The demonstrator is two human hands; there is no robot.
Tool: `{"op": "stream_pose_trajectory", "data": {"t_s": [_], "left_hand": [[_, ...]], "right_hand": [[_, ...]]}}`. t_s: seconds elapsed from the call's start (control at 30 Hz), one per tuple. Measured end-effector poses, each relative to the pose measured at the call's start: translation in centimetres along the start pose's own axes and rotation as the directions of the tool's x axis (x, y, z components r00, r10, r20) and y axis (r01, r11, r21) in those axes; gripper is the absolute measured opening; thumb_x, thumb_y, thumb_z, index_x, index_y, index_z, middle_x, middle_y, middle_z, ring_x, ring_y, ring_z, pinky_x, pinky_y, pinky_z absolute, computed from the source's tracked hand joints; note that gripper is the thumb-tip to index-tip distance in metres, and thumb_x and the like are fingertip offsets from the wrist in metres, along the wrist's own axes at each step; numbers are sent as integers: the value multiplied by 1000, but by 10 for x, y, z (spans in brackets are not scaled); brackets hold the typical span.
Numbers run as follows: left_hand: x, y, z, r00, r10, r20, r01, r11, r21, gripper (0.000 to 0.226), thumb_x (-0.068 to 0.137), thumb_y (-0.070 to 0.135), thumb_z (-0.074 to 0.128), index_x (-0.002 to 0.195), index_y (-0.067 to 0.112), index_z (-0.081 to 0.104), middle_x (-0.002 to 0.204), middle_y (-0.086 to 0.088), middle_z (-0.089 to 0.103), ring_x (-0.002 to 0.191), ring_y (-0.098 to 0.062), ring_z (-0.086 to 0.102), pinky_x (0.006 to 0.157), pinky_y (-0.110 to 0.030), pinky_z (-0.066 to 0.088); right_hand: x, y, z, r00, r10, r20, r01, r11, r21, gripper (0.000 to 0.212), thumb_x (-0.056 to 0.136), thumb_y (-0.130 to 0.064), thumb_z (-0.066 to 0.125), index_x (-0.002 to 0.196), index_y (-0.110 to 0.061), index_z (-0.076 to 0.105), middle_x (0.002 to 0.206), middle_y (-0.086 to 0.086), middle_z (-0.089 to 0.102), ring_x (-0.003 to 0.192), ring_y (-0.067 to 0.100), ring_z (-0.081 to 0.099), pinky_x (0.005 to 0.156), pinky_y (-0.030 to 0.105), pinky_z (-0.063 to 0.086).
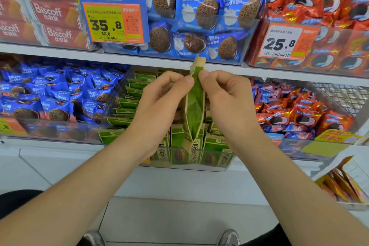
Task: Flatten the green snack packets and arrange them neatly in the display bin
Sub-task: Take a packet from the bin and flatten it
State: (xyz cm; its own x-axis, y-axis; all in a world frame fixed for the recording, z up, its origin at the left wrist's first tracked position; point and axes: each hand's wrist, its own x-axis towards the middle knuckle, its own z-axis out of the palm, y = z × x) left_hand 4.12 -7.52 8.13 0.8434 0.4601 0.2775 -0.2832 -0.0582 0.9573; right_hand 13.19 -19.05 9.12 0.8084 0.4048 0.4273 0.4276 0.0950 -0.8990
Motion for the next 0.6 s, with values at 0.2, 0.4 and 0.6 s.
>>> {"op": "stream_pose_trajectory", "data": {"t_s": [0.2, 0.4, 0.6], "left_hand": [[-1, -1, -6, 990, -84, 111, 90, 995, -48, 33, 110, 26, 53, 103, -6, 58, 99, -19, 62, 91, -32, 62, 73, -40, 59], [0, -2, -9, 998, -19, 55, 18, 1000, 21, 27, 105, 36, 56, 89, 15, 65, 87, -17, 53, 89, -30, 51, 99, -74, 46], [1, -3, -12, 997, 46, -60, -50, 997, -65, 28, 110, 35, 52, 94, 15, 63, 110, -36, 59, 96, -31, 59, 96, -68, 51]], "right_hand": [[-2, 2, -5, 999, -10, 40, 12, 998, -70, 50, 110, -28, 57, 80, 11, 58, 62, 9, 42, 60, 18, 37, 59, 36, 36], [-8, -6, -8, 997, 16, 81, -8, 996, -94, 24, 100, -32, 74, 92, -10, 76, 79, 10, 74, 70, 24, 66, 70, 44, 58], [-19, -12, -14, 896, 275, 350, -188, 946, -263, 37, 91, -41, 80, 123, -37, 61, 108, -3, 75, 91, 17, 77, 88, 47, 63]]}}
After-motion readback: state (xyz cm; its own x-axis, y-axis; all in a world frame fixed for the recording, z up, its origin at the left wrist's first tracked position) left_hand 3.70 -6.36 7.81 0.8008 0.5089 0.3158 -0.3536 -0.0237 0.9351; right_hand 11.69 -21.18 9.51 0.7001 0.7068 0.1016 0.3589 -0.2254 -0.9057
